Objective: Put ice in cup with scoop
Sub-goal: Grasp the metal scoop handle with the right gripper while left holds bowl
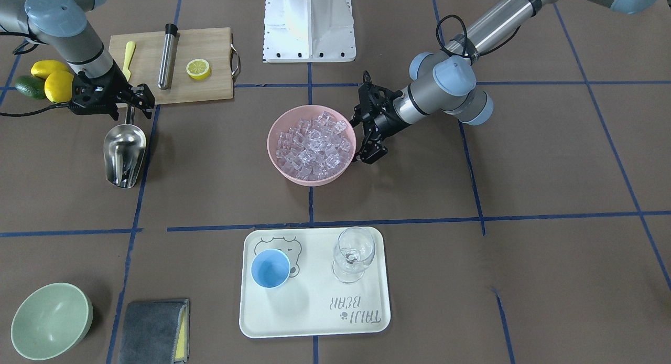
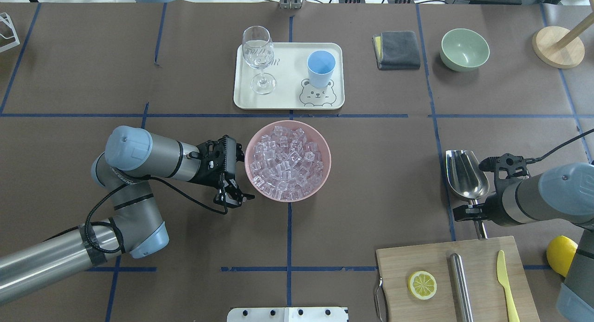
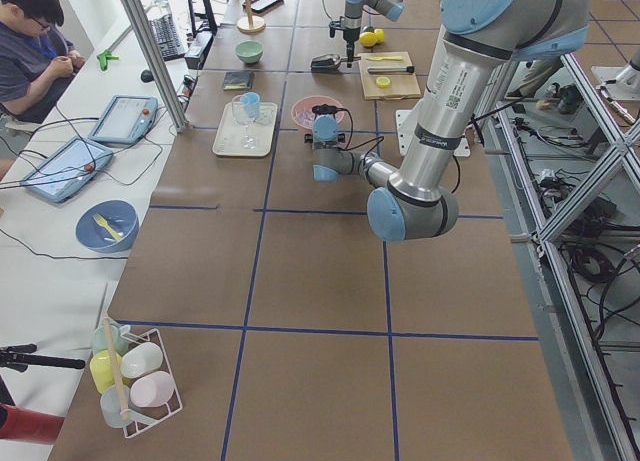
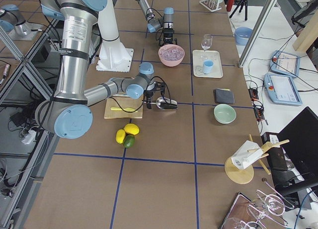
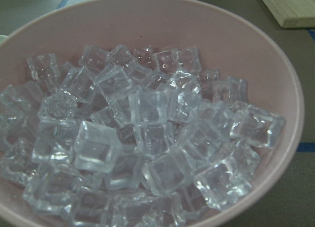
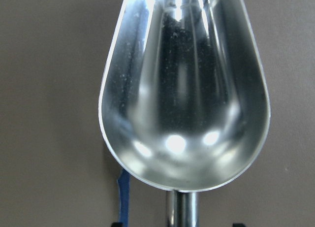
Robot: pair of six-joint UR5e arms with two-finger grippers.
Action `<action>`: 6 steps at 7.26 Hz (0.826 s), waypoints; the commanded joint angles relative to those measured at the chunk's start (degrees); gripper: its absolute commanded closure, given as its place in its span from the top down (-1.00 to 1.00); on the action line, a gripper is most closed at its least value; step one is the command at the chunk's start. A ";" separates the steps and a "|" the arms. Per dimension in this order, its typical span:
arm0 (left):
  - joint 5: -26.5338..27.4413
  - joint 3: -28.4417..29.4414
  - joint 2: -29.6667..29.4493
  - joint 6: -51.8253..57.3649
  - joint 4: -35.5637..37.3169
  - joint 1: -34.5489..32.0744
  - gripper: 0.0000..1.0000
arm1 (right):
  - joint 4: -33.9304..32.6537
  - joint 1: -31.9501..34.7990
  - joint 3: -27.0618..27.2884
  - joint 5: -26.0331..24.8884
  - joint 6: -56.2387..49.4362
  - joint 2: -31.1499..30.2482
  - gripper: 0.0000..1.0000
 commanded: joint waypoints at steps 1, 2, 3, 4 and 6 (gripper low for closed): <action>0.00 0.00 0.00 0.00 -0.18 0.07 1.00 | -1.26 -0.07 1.15 -0.11 -0.07 -0.31 0.40; 0.00 0.00 0.09 0.00 -0.35 0.07 1.00 | -4.49 0.02 3.24 -0.02 -0.16 -0.40 0.40; 0.00 0.00 0.09 0.00 -0.36 0.07 1.00 | -6.09 -0.06 3.87 -0.02 -0.34 -0.40 0.40; 0.00 0.00 0.09 0.00 -0.44 0.07 1.00 | -6.10 -0.15 3.88 -0.02 -0.69 -0.57 0.40; 0.00 0.00 0.18 0.00 -0.36 -0.02 1.00 | -6.10 -1.03 3.62 -0.11 -0.69 -0.49 0.07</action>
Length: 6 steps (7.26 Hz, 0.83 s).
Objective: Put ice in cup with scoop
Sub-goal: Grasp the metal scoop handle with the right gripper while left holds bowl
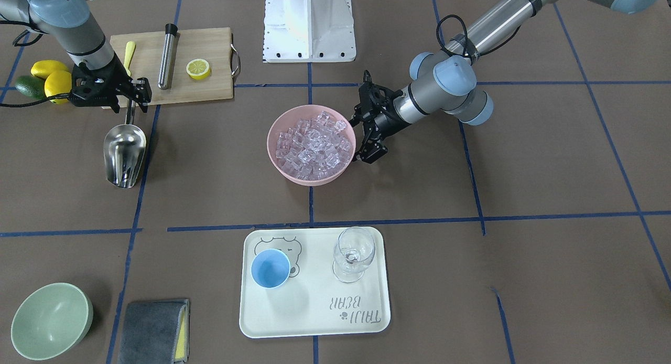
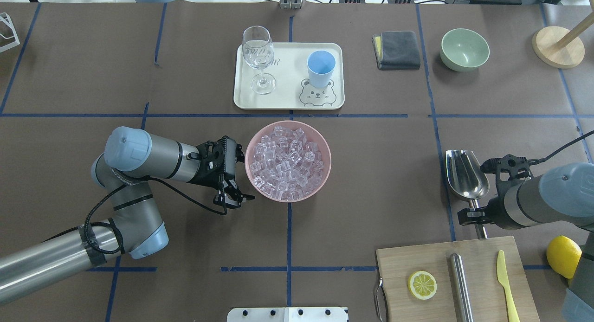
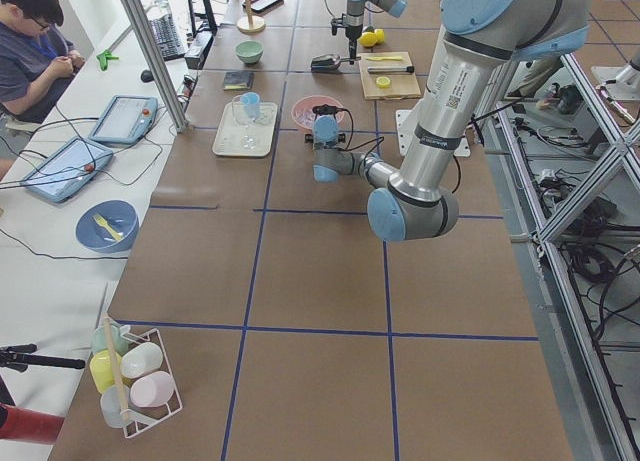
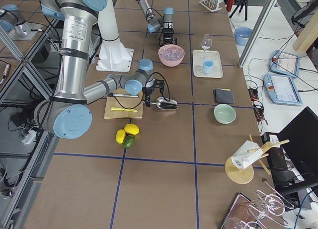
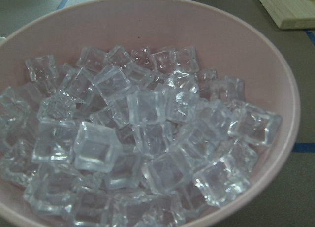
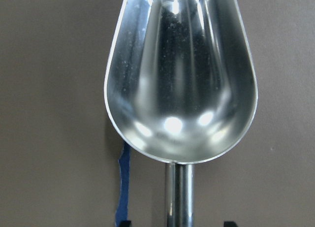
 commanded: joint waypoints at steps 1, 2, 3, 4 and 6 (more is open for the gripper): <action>0.00 0.00 0.03 0.00 -0.07 0.01 1.00 | -0.20 -0.51 -0.24 -0.03 -0.14 0.08 -0.09; 0.00 0.00 0.03 0.00 -0.07 0.01 1.00 | -0.11 -0.60 -0.51 0.06 -0.31 0.17 -0.04; 0.00 0.00 0.03 0.00 -0.07 0.01 1.00 | -0.20 -0.60 -0.51 0.06 -0.32 0.17 -0.03; 0.00 0.00 0.03 0.00 -0.07 0.01 1.00 | -0.20 -0.60 -0.51 -0.03 -0.32 0.17 -0.07; 0.00 0.00 0.03 0.00 -0.07 0.01 1.00 | -0.11 -0.51 -0.33 0.06 -0.49 0.09 -1.00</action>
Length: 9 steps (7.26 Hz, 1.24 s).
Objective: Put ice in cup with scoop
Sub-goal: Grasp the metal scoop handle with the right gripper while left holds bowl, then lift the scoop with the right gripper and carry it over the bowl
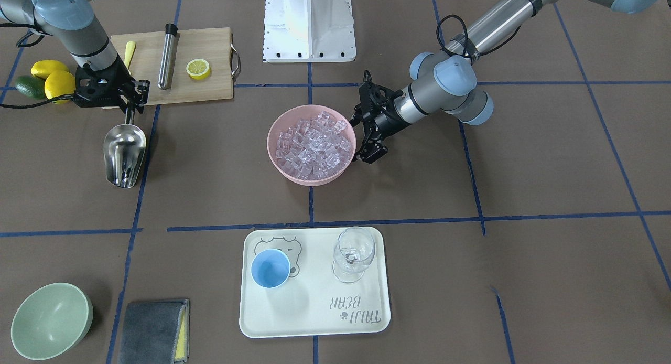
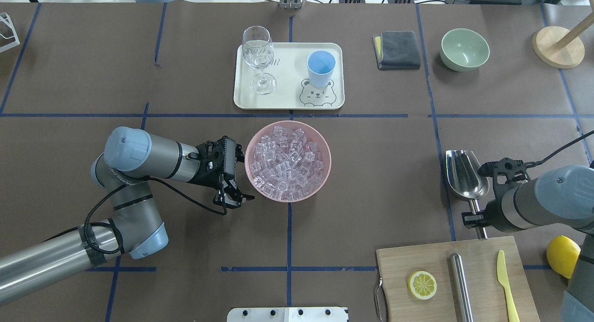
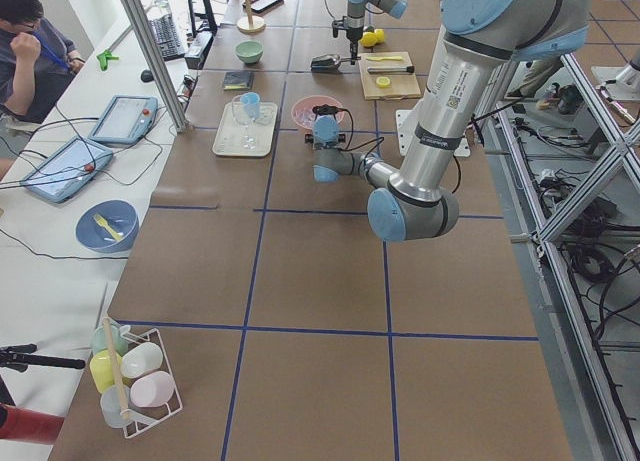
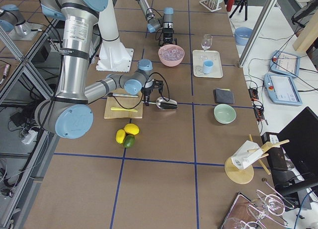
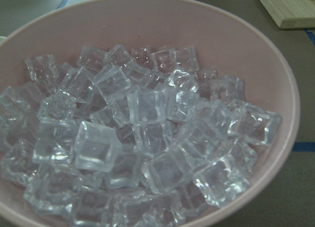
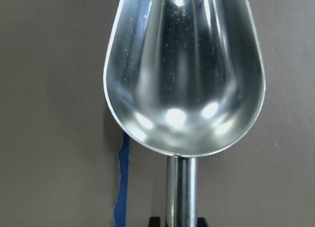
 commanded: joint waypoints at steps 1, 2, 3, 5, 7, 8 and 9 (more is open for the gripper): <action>0.00 0.00 0.00 0.00 0.00 0.00 1.00 | -0.03 0.07 0.19 0.20 -0.13 -0.07 -1.00; 0.00 -0.09 0.00 0.00 0.00 0.00 1.00 | 0.06 0.24 0.62 0.20 -0.21 -0.16 -1.00; 0.00 -0.09 0.00 0.00 0.00 -0.09 1.00 | 0.06 0.16 1.15 -0.24 -0.30 0.02 -1.00; 0.00 -0.09 0.09 0.00 -0.09 -0.09 1.00 | -0.20 0.51 3.16 -0.07 -7.98 0.19 -1.00; 0.00 -0.09 0.09 0.00 -0.09 -0.09 1.00 | -1.25 0.33 5.81 -0.24 -23.42 0.10 -1.00; 0.00 -0.09 0.00 -0.17 -0.44 -0.09 1.00 | -3.00 1.12 6.68 -0.24 -32.03 0.19 -1.00; 0.00 -0.09 0.00 -2.35 -0.79 -0.09 1.00 | -3.45 2.43 7.74 -0.15 -36.73 0.19 -1.00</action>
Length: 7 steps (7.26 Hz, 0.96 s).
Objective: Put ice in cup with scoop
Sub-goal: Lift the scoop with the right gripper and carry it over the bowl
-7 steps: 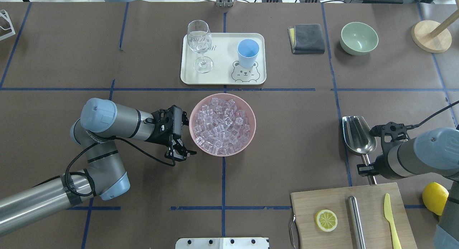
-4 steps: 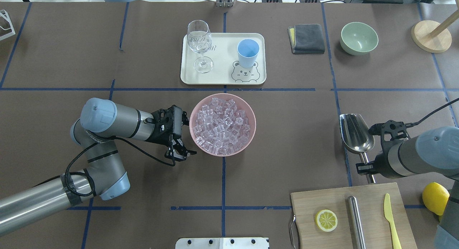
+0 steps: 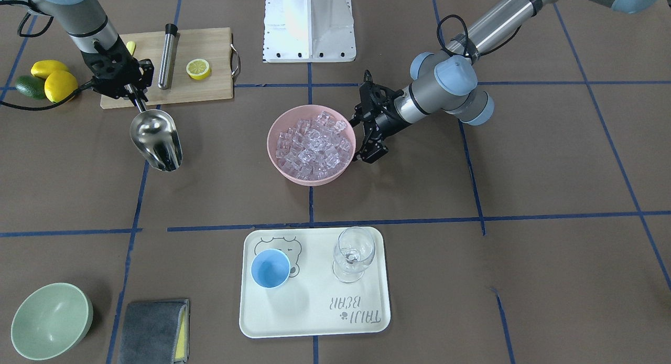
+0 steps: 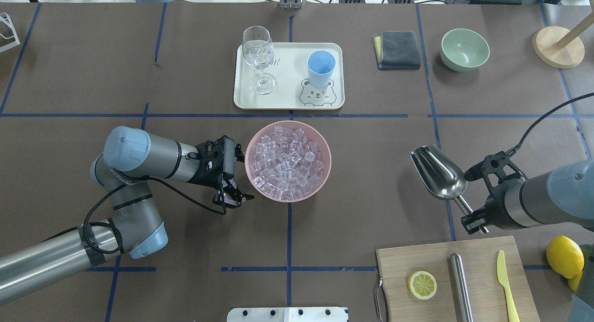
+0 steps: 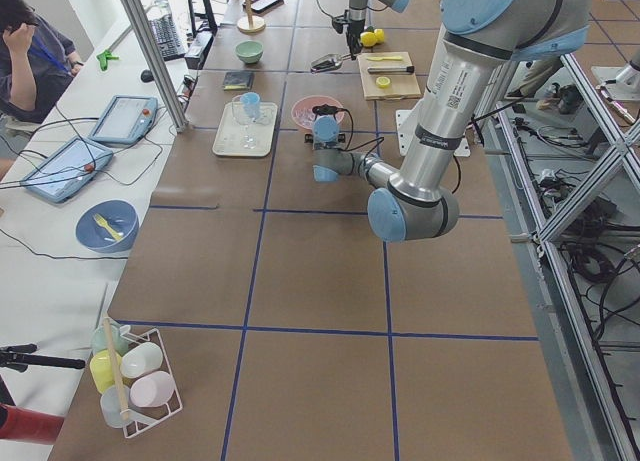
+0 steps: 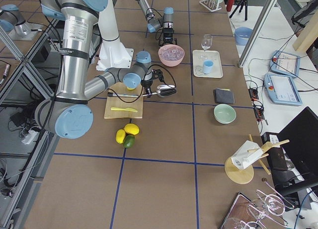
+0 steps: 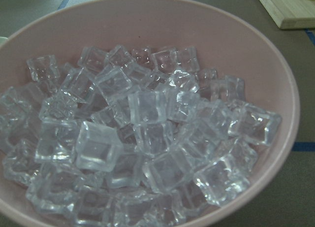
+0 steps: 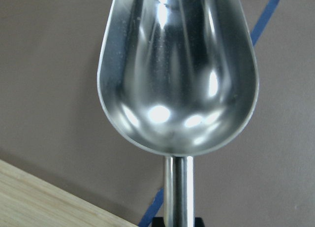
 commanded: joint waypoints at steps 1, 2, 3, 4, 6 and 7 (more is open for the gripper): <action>0.00 0.00 -0.04 -2.68 -1.35 0.00 1.00 | -1.21 1.29 1.70 0.33 -8.35 0.13 -1.00; 0.00 0.00 -0.04 -2.77 -1.44 0.00 1.00 | -2.08 1.37 2.83 0.33 -10.53 0.30 -1.00; 0.00 0.09 0.13 -2.69 -1.45 0.00 1.00 | -5.57 1.46 5.37 0.42 -12.73 1.00 -1.00; 0.09 0.09 0.31 -2.77 -1.45 0.00 1.00 | -12.48 0.94 7.31 0.33 -12.84 5.36 -1.00; 0.18 0.52 0.49 -2.77 -1.45 0.00 1.00 | -25.23 -1.08 9.17 -0.02 -12.92 15.54 -1.00; 0.61 0.79 0.49 -2.77 -1.45 -0.09 1.00 | -32.69 -2.13 9.87 -0.02 -12.92 21.08 -1.00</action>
